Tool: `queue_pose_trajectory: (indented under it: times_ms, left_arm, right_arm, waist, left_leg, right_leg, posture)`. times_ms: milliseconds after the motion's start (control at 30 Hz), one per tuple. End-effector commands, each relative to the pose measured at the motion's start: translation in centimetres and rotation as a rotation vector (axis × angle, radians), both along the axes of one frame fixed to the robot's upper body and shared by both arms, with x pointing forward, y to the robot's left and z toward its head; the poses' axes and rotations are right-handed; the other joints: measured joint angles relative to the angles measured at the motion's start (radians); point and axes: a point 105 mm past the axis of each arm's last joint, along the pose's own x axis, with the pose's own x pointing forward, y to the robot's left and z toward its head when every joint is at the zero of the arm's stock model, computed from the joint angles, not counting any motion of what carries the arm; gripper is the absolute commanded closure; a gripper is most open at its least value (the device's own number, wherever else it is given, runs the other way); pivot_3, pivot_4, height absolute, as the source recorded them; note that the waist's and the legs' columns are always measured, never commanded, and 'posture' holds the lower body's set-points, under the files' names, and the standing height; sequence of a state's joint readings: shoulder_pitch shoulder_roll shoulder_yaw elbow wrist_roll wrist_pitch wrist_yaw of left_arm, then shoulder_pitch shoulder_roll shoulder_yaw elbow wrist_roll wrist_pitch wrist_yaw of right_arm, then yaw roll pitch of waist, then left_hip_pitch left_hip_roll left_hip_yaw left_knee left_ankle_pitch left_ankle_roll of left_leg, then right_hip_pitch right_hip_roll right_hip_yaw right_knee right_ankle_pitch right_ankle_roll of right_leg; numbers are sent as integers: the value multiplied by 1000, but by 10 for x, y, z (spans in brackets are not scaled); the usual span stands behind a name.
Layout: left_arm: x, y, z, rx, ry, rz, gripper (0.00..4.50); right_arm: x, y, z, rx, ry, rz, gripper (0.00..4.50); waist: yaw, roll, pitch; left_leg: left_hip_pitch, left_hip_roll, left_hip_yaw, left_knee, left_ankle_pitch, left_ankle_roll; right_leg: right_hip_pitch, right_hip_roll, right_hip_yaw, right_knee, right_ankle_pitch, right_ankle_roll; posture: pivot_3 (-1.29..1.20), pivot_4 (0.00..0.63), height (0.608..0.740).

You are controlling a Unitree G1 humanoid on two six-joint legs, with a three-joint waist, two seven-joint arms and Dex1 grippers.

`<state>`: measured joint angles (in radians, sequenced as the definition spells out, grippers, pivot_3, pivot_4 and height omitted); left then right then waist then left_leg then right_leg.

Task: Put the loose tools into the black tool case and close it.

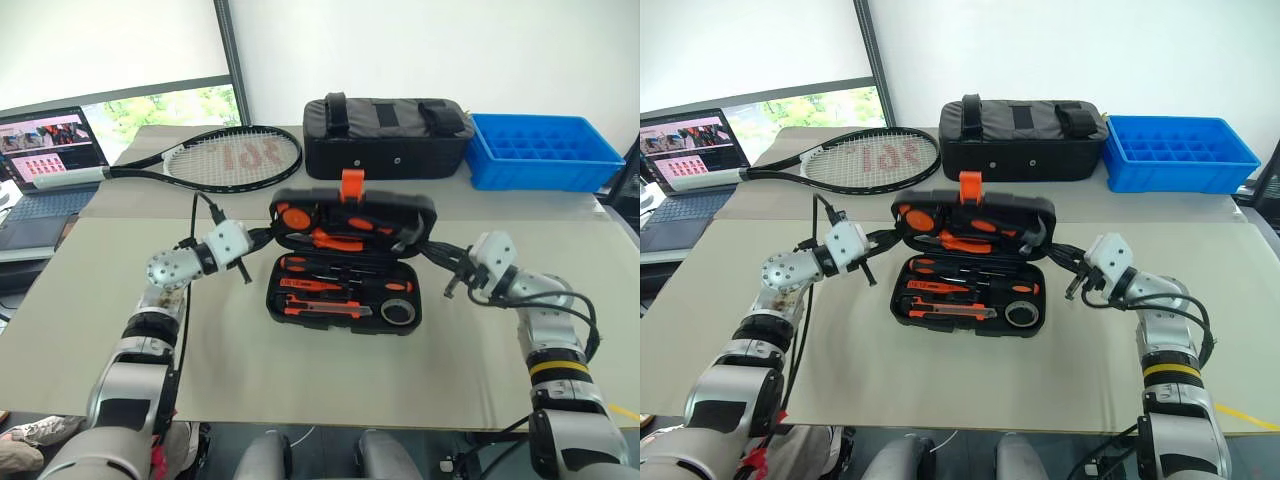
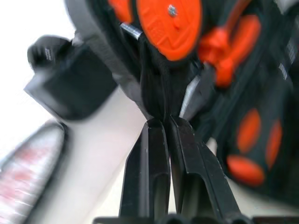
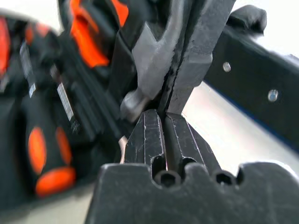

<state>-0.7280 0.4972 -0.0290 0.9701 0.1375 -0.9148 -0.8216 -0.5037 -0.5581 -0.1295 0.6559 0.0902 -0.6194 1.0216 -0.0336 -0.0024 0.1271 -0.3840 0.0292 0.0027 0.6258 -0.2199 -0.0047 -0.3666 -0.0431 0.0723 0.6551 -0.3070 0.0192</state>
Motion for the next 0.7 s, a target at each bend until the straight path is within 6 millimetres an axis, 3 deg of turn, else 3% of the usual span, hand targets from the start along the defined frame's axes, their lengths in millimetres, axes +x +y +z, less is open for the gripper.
queue_pose_trajectory:
  times_ms: [33, 100, 300, 533, 600, 700]
  left_arm:
    - [-16, 0, -6, 127, -139, -68, 4471]
    - [-28, 3, -6, 199, -224, -124, 4500]
    - [-52, 16, -9, 314, -361, -210, 2519]
    - [-54, 50, -2, 310, -364, -109, 2519]
    - [-51, 63, 0, 273, -338, -37, 2519]
    - [-28, 76, 15, 128, -288, 146, 2519]
  right_arm:
    - [-10, -1, 18, -113, -184, 53, 4500]
    - [-17, -6, 14, -170, -209, 74, 3734]
    - [-35, -25, 3, -259, -213, 91, 1834]
    - [-69, -57, -12, -209, 10, 74, 1834]
    - [-83, -51, -6, -57, 141, 63, 1834]
    - [-110, -25, -4, 68, 354, 126, 1834]
  waist:
    - [0, 0, 0]
    - [-2, 0, 0]
    - [-2, 0, 0]
    - [4, -1, 0]
    - [6, 0, 0]
    - [11, 1, -1]
  left_leg:
    - [1, 0, 0, 0, 0, 0]
    - [1, 0, 0, 1, 0, 0]
    - [1, 1, 1, 0, 0, 0]
    - [8, 4, 1, -1, -1, 2]
    - [11, 4, 1, -2, -2, 2]
    - [10, 6, 1, -3, -2, 2]
  right_leg:
    - [1, 0, 0, 0, 0, 0]
    - [1, 0, 0, 0, 0, 0]
    - [1, -1, 0, 0, 0, 0]
    - [10, -1, -1, -4, 0, 0]
    - [14, -2, -1, -7, 0, 0]
    - [14, -4, -1, -6, 0, -1]
  posture:
    - [0, 150, 707]
    - [0, 150, 707]
    - [0, 150, 707]
    - [0, 150, 707]
    - [0, 150, 707]
    - [0, 150, 707]
